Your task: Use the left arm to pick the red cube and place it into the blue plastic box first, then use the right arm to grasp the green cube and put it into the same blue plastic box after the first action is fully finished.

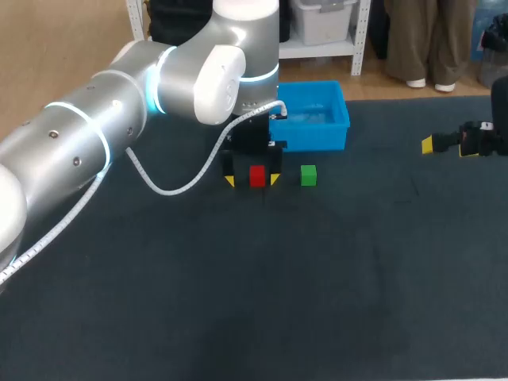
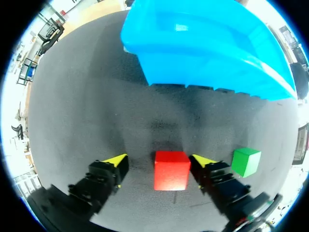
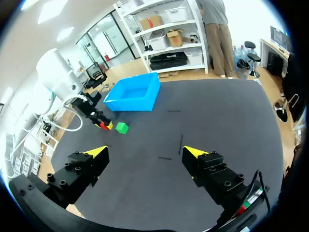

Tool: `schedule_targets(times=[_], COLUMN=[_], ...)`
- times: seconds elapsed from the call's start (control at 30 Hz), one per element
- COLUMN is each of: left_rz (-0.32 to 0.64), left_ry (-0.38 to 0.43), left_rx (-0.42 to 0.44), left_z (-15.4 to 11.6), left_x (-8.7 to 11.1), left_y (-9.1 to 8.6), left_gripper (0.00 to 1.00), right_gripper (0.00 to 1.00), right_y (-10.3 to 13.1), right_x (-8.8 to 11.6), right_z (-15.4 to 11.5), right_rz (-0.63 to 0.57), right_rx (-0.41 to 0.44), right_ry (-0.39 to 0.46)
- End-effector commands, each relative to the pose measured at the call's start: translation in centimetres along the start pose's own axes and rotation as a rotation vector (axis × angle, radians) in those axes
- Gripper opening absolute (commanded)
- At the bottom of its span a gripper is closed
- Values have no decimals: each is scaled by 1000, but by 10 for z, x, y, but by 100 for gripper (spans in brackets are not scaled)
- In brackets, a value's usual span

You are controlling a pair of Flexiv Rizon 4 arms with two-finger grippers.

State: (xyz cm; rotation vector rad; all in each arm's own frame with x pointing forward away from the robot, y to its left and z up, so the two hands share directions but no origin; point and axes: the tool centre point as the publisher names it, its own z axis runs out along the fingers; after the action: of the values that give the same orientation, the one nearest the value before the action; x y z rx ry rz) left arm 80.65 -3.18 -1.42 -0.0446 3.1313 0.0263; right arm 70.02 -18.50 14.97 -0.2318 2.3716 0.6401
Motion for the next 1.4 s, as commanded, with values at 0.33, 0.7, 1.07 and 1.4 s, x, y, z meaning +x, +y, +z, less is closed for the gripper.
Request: schedule_targets(times=[0.33, 0.7, 1.07, 1.4], left_rz=[4, 12, 28, 32], left_ry=[10, 0, -7, -32], left_rx=[-11, -14, -27, -7], left_z=[2, -5, -21, -45], left_x=[-2, 1, 3, 1], left_y=[-2, -3, 2, 6], left_gripper=[0, 0, 0, 0], right_gripper=[100, 100, 100, 100], right_y=[-1, -1, -1, -1], right_x=[0, 0, 0, 0], right_z=[0, 0, 0, 0], right_rz=[-1, -1, -1, -1], right_rx=[-3, -3, -3, -3], right_ry=[1, 1, 1, 1])
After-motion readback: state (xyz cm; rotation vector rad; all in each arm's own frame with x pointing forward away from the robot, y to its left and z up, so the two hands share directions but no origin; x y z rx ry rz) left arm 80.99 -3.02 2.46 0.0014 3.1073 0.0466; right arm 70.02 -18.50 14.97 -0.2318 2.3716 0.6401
